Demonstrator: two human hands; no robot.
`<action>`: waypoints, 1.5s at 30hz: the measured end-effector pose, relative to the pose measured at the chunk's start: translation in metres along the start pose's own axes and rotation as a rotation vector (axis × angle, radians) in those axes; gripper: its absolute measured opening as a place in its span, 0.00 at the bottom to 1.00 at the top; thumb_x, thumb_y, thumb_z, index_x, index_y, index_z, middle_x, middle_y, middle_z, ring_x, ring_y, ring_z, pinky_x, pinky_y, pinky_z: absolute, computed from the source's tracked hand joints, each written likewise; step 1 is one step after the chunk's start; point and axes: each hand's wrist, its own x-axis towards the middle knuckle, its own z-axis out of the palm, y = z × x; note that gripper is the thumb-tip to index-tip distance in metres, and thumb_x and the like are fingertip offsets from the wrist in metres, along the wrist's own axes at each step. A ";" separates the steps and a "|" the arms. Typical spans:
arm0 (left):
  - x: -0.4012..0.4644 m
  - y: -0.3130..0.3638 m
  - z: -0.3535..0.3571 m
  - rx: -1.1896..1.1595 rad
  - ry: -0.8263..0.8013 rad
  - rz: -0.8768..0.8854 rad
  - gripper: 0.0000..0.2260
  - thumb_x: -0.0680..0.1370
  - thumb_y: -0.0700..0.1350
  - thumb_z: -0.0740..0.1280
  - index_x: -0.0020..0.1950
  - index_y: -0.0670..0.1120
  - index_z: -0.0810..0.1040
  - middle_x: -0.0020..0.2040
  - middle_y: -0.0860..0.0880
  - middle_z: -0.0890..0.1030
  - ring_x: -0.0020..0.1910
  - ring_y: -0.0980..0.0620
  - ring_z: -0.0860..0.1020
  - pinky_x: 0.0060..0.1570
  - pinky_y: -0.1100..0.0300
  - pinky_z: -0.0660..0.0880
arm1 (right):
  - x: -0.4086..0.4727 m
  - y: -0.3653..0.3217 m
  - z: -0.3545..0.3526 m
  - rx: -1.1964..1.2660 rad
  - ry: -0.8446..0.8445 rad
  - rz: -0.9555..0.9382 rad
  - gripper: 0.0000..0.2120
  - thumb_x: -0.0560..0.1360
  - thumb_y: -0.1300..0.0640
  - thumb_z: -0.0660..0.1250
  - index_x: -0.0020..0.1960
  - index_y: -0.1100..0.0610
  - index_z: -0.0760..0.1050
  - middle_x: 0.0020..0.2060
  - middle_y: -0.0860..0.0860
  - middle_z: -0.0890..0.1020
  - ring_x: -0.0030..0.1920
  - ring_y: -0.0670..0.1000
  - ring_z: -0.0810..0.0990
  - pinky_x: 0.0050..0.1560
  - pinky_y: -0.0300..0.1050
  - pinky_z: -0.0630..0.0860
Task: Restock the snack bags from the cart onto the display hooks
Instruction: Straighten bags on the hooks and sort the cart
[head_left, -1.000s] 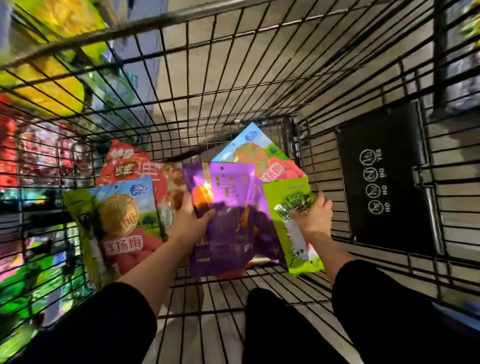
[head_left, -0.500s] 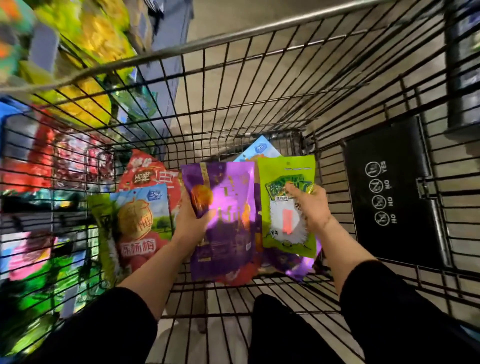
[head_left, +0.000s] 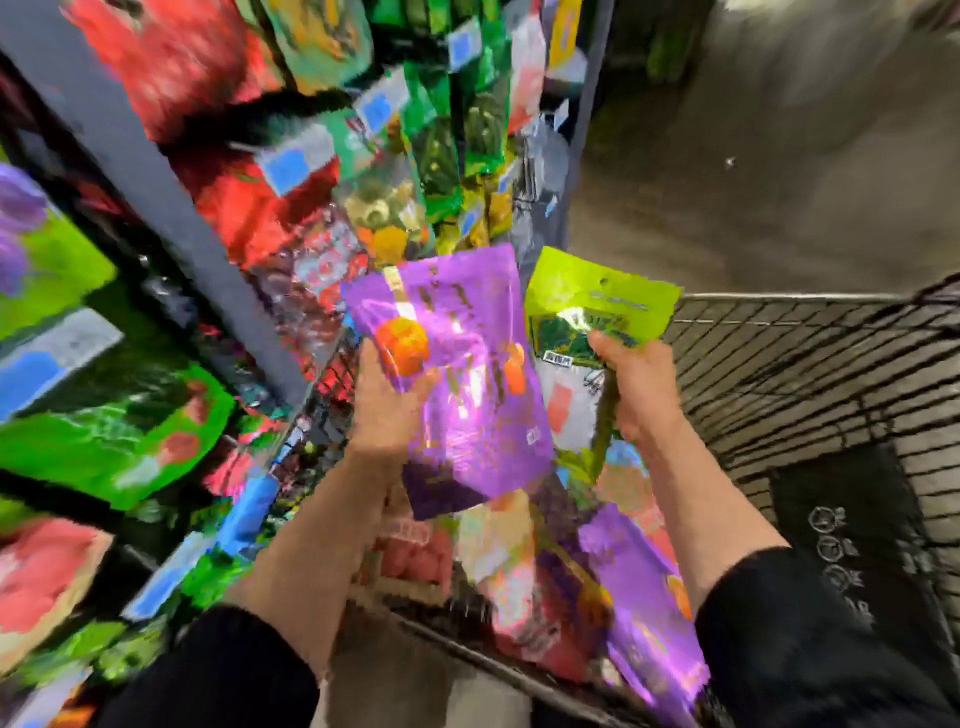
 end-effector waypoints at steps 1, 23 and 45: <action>-0.008 0.012 -0.019 -0.008 0.046 0.051 0.29 0.72 0.31 0.71 0.69 0.31 0.63 0.60 0.40 0.75 0.49 0.60 0.76 0.52 0.75 0.70 | -0.011 -0.012 0.018 0.003 -0.038 -0.029 0.05 0.70 0.66 0.71 0.43 0.58 0.82 0.44 0.56 0.85 0.49 0.58 0.82 0.57 0.63 0.77; -0.368 0.024 -0.361 -0.148 1.002 0.151 0.29 0.72 0.35 0.72 0.71 0.40 0.65 0.63 0.42 0.77 0.58 0.51 0.77 0.64 0.57 0.72 | -0.392 0.008 0.295 0.033 -0.966 -0.177 0.08 0.70 0.62 0.70 0.48 0.55 0.80 0.46 0.49 0.85 0.51 0.54 0.81 0.57 0.53 0.77; -0.483 0.025 -0.457 -0.014 1.752 0.208 0.22 0.74 0.32 0.70 0.65 0.41 0.69 0.56 0.45 0.78 0.51 0.54 0.78 0.57 0.61 0.74 | -0.624 0.004 0.484 -0.017 -1.369 -0.286 0.14 0.73 0.56 0.73 0.33 0.60 0.72 0.29 0.50 0.71 0.30 0.46 0.67 0.33 0.43 0.66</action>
